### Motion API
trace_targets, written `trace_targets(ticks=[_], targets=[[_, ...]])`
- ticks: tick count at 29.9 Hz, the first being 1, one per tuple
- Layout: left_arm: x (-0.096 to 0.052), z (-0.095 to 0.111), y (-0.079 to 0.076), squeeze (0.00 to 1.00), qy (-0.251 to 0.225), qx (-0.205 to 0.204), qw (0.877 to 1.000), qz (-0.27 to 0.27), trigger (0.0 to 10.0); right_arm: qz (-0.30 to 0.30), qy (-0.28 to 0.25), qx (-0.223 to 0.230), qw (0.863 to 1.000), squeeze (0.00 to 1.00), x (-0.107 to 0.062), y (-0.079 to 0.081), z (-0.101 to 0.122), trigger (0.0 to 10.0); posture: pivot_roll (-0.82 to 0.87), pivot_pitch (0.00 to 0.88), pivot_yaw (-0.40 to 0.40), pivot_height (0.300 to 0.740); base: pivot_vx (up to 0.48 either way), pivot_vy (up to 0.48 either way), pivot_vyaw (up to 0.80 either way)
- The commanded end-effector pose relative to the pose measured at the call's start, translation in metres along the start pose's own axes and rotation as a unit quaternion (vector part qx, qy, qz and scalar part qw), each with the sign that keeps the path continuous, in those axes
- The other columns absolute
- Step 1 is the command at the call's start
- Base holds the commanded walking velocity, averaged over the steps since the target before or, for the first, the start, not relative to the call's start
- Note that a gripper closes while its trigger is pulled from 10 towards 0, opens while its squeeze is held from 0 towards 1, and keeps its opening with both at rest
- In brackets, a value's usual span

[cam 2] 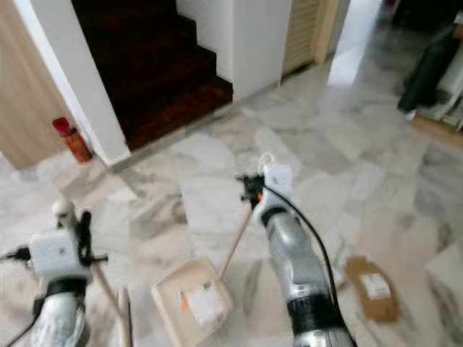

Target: Sweep floor

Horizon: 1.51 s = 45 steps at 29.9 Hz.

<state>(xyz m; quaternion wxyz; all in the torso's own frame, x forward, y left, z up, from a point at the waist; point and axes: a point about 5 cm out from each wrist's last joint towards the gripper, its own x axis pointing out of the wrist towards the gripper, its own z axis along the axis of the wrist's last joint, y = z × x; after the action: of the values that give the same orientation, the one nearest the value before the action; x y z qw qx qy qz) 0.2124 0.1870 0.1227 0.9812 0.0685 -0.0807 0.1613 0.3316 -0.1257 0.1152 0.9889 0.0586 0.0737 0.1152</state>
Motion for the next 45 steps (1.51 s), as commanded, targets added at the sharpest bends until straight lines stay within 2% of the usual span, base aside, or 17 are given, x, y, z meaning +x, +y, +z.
trace_targets(ticks=[1, 16, 45], targets=[[0.0020, 0.0092, 0.0025, 0.00, -0.023, 0.003, 1.000, 0.003, 10.0, 0.012, -0.033, -0.009, 0.999, 0.00, 0.0036, 0.0068, 0.0174, 10.0, -0.16, 0.057, 0.036, 0.740, 0.000, 0.307, 0.00], [0.0022, 0.0093, 0.0030, 0.00, -0.022, 0.004, 1.000, 0.001, 10.0, 0.017, -0.033, -0.014, 0.999, 0.00, 0.0037, 0.0089, 0.0171, 10.0, -0.16, 0.061, 0.038, 0.740, 0.000, 0.307, 0.00], [0.0022, 0.0092, 0.0038, 0.00, -0.020, 0.007, 1.000, 0.000, 10.0, 0.023, -0.035, -0.010, 0.999, 0.00, 0.0036, 0.0114, 0.0162, 10.0, -0.16, 0.059, 0.041, 0.740, 0.000, 0.306, 0.60]])
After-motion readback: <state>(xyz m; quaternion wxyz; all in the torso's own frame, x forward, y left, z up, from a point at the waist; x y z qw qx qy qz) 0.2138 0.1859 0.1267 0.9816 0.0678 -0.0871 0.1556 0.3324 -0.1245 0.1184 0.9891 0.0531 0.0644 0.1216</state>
